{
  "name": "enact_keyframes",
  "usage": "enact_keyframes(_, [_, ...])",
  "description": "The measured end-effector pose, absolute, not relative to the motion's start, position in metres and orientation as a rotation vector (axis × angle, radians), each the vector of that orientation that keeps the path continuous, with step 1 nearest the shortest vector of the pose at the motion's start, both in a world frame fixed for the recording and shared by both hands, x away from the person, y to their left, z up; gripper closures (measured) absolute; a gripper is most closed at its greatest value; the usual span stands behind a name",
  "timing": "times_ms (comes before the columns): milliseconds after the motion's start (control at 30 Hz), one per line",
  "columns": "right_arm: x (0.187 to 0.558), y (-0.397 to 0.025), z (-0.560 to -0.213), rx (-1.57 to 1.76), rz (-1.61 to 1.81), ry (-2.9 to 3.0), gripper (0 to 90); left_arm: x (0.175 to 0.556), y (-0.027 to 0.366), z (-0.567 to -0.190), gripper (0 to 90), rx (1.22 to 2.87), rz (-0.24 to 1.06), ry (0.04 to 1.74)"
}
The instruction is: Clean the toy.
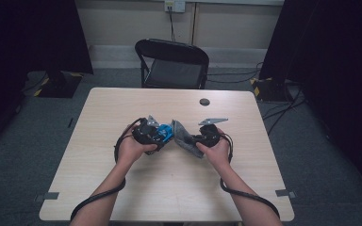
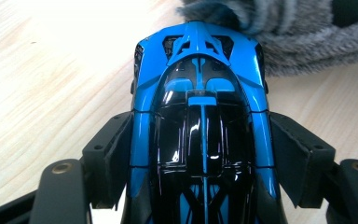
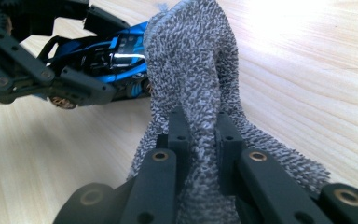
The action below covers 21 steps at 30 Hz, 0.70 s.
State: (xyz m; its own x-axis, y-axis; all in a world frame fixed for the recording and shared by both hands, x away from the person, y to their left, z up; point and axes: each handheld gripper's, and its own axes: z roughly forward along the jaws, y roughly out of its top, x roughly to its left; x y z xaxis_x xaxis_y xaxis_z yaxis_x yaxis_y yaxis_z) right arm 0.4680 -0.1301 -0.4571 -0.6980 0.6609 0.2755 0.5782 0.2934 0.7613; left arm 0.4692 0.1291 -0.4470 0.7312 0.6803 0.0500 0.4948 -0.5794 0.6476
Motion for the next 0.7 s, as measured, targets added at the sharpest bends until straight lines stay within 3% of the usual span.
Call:
enact_keyframes(333, [0.464, -0.134, -0.455, 1.167, 1.366, 2.455, 81.1, 0.468, 0.135, -0.444, 28.3, 2.309, 0.396, 0.878])
enact_keyframes(700, [0.489, -0.163, -0.444, 1.288, 1.32, 2.317, 81.1, 0.452, 0.12, -0.436, 28.3, 2.329, 0.355, 0.774])
